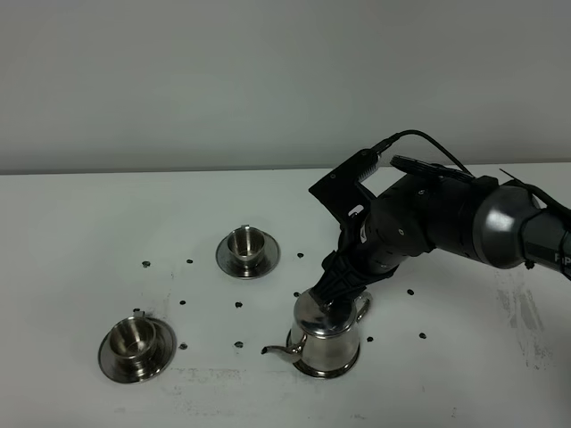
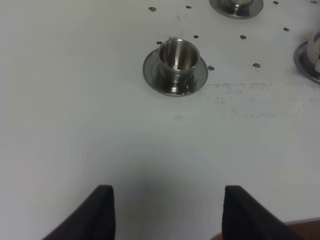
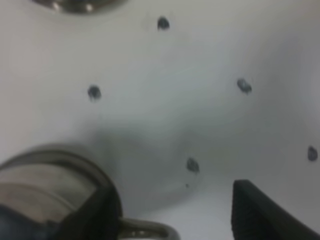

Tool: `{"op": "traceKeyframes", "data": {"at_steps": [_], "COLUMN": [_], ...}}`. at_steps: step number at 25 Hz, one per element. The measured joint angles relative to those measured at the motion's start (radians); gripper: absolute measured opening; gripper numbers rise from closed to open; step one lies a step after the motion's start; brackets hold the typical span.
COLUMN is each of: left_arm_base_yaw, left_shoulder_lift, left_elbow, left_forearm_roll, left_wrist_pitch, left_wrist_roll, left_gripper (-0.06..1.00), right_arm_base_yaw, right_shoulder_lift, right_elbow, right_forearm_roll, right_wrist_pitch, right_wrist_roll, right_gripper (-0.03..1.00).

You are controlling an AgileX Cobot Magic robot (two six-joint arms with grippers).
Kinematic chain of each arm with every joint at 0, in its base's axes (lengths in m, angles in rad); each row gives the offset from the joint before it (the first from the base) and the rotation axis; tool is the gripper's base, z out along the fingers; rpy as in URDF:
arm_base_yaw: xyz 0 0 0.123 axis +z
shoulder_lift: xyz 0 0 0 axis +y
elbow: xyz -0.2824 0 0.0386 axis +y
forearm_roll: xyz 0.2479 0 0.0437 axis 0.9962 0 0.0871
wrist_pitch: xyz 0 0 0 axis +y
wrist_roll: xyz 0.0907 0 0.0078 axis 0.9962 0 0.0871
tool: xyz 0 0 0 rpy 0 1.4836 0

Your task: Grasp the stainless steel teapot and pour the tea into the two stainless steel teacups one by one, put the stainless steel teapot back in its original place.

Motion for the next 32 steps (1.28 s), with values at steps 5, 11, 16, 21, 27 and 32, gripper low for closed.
{"op": "traceKeyframes", "data": {"at_steps": [5, 11, 16, 21, 27, 32], "left_arm_base_yaw": [0.0, 0.0, 0.0, 0.0, 0.0, 0.0], "left_shoulder_lift": [0.0, 0.0, 0.0, 0.0, 0.0, 0.0], "left_elbow": [0.0, 0.0, 0.0, 0.0, 0.0, 0.0], "left_forearm_roll": [0.0, 0.0, 0.0, 0.0, 0.0, 0.0], "left_wrist_pitch": [0.0, 0.0, 0.0, 0.0, 0.0, 0.0], "left_wrist_roll": [0.0, 0.0, 0.0, 0.0, 0.0, 0.0], "left_gripper": [0.5, 0.5, 0.5, 0.5, 0.5, 0.5], "right_arm_base_yaw": [0.0, 0.0, 0.0, 0.0, 0.0, 0.0], "right_shoulder_lift": [0.0, -0.003, -0.026, -0.059, -0.136, -0.28], "right_elbow": [0.0, 0.0, 0.0, 0.0, 0.009, 0.168], "right_forearm_roll": [-0.009, -0.007, 0.014, 0.047, -0.001, -0.07], "right_wrist_pitch": [0.06, 0.128, 0.184, 0.239, 0.228, 0.009], "right_wrist_roll": [0.0, 0.0, 0.0, 0.0, 0.0, 0.0], "right_gripper": [0.5, 0.5, 0.5, 0.5, 0.5, 0.48]}}
